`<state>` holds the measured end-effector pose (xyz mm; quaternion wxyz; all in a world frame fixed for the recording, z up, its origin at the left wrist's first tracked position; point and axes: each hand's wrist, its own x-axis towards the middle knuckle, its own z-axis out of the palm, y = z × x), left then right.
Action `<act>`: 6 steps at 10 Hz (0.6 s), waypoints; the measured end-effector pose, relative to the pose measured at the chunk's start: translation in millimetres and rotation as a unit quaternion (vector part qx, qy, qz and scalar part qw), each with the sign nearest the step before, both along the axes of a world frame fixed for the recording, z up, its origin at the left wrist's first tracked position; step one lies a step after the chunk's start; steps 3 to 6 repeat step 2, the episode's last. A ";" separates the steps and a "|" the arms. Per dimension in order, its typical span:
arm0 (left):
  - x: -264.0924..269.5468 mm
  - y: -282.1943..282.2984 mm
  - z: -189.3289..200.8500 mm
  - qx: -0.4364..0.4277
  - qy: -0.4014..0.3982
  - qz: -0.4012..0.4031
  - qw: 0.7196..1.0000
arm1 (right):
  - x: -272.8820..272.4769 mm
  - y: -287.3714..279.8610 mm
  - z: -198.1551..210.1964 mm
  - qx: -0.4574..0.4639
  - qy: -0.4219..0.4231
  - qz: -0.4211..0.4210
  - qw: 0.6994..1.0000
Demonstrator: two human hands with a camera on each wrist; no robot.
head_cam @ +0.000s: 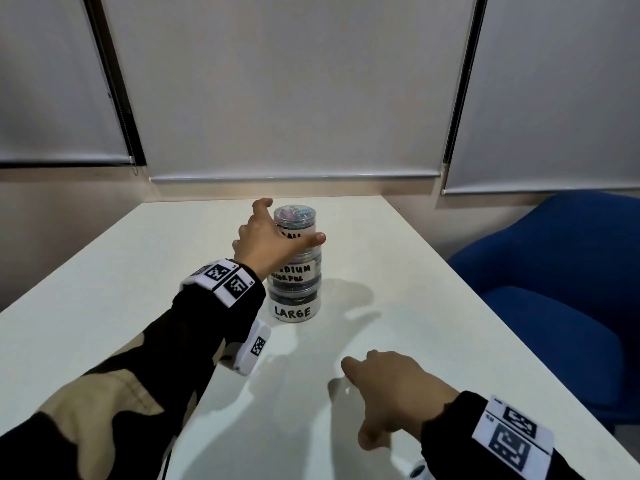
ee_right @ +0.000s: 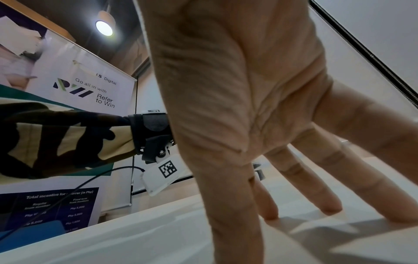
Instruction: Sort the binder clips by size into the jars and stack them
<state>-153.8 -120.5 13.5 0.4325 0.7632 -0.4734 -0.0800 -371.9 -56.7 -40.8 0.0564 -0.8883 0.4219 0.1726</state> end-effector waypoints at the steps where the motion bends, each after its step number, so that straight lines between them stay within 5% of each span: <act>1: -0.4 13.2 2.4 -0.017 0.017 -0.008 1.000 | 2.8 -0.7 -0.5 0.001 -0.003 0.002 1.000; 6: 1.6 27.2 0.5 -0.026 0.037 -0.016 0.999 | 1.7 1.5 1.5 0.001 -0.005 -0.008 1.000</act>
